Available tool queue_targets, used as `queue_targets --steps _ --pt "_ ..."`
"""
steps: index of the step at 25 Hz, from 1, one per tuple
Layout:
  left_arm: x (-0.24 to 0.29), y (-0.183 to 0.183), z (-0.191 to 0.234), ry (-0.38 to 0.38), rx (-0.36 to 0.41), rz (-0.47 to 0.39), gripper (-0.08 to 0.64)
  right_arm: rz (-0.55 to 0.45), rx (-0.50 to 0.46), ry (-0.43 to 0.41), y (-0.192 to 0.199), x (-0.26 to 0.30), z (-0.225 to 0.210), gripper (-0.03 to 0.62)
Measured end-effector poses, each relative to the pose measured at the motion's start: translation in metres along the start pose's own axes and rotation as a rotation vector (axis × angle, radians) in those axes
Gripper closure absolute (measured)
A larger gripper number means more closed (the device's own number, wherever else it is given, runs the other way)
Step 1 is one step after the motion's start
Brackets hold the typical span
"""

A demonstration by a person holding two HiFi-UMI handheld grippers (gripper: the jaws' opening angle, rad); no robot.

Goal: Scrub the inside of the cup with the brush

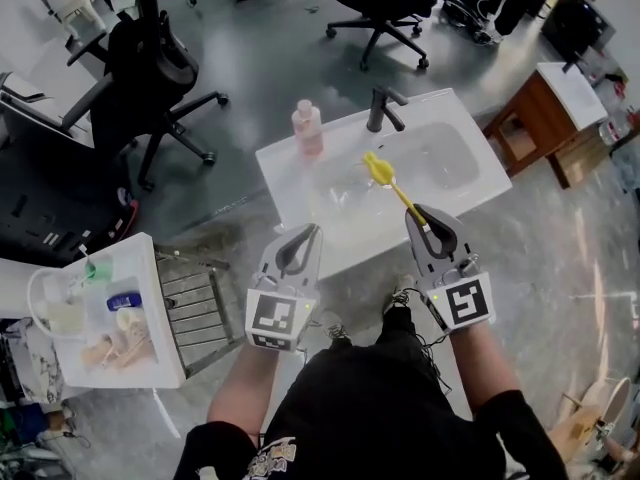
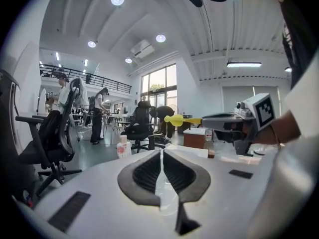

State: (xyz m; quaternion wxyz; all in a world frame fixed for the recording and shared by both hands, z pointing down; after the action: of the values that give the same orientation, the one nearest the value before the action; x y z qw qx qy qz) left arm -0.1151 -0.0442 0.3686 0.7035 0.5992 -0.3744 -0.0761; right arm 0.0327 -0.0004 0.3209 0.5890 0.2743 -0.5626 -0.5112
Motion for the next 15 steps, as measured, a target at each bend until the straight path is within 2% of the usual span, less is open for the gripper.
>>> queue_targets --steps 6,13,15 --pt "-0.014 -0.005 -0.01 0.0 0.003 -0.031 0.546 -0.032 0.021 0.018 -0.009 -0.021 0.006 0.554" --pt "-0.021 -0.009 -0.041 -0.018 0.003 -0.014 0.546 -0.009 0.038 -0.037 0.0 -0.045 0.001 0.554" --pt "-0.022 -0.007 -0.054 -0.035 0.003 -0.012 0.546 -0.029 0.047 -0.065 0.005 -0.055 -0.005 0.554"
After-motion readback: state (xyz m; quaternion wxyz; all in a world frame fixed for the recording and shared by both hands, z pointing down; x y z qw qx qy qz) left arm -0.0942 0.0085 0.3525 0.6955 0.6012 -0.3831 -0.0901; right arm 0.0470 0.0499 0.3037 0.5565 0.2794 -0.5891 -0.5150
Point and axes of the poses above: the fingertips, and each gripper's own axes: x forward along the fingers, z to its left, y out of its underside, the point moved 1 cm from there along -x, backward along the fingers, and after that the axes turned 15 degrees about z, right-handed, at the moved point
